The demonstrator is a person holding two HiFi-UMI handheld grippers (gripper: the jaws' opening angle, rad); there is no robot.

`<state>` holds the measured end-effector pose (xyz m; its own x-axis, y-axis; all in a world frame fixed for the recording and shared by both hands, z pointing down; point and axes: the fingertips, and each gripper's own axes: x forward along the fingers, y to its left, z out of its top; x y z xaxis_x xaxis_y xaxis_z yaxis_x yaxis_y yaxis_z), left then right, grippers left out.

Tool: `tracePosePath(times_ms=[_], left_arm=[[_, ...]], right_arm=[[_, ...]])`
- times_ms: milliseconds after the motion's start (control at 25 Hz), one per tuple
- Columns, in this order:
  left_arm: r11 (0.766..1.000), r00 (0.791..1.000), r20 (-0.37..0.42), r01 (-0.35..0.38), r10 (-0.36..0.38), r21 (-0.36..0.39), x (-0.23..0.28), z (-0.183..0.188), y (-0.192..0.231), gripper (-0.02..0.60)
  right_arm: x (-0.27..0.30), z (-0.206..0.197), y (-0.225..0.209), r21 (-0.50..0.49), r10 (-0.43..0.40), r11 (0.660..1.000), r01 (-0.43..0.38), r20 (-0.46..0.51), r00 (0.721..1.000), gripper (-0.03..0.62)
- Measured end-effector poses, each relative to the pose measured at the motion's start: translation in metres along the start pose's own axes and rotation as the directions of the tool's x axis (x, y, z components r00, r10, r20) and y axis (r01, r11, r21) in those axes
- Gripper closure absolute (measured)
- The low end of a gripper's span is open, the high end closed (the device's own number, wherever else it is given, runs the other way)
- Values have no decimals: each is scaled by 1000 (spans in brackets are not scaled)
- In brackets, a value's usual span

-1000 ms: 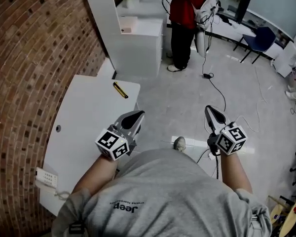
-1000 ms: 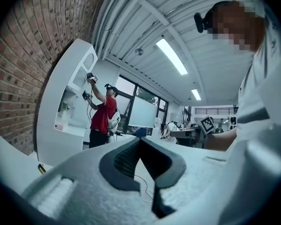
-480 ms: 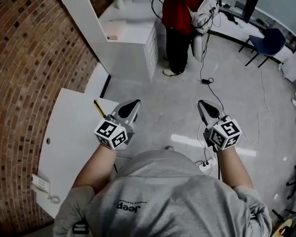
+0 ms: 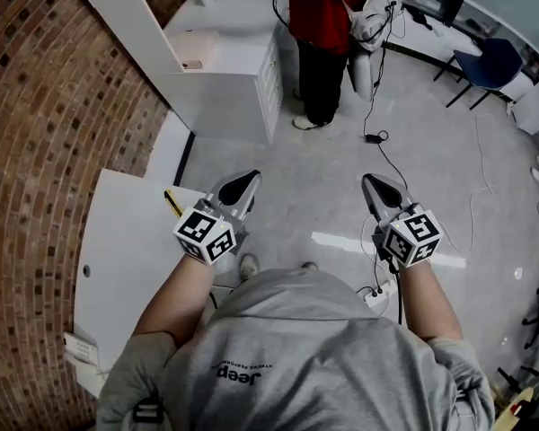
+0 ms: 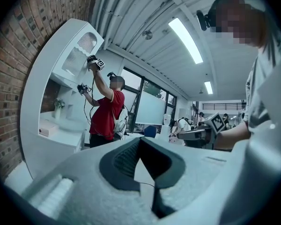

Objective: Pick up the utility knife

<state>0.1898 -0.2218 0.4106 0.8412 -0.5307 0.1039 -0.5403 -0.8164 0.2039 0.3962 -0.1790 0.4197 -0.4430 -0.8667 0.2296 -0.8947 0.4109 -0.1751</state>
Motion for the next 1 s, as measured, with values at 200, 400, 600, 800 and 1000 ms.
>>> tracePosePath(times_ms=[200, 400, 600, 800, 1000], left_arm=[[996, 996, 2, 85, -85, 1, -5, 8, 18, 583], [991, 991, -3, 131, -131, 0, -3, 14, 28, 583], [992, 992, 12, 128, -128, -4, -8, 18, 35, 583], [992, 992, 19, 127, -127, -3, -11, 17, 30, 583], [994, 993, 32, 113, -113, -8, -15, 19, 30, 583]], right_arm=[[11, 13, 13, 0, -81, 997, 81, 13, 997, 585], [14, 22, 19, -1, -123, 992, 123, 23, 992, 585], [18, 26, 22, -11, -128, 992, 129, 23, 991, 585], [15, 25, 21, -9, -119, 993, 120, 16, 993, 585], [15, 26, 27, 1, -72, 997, 72, 26, 997, 458]])
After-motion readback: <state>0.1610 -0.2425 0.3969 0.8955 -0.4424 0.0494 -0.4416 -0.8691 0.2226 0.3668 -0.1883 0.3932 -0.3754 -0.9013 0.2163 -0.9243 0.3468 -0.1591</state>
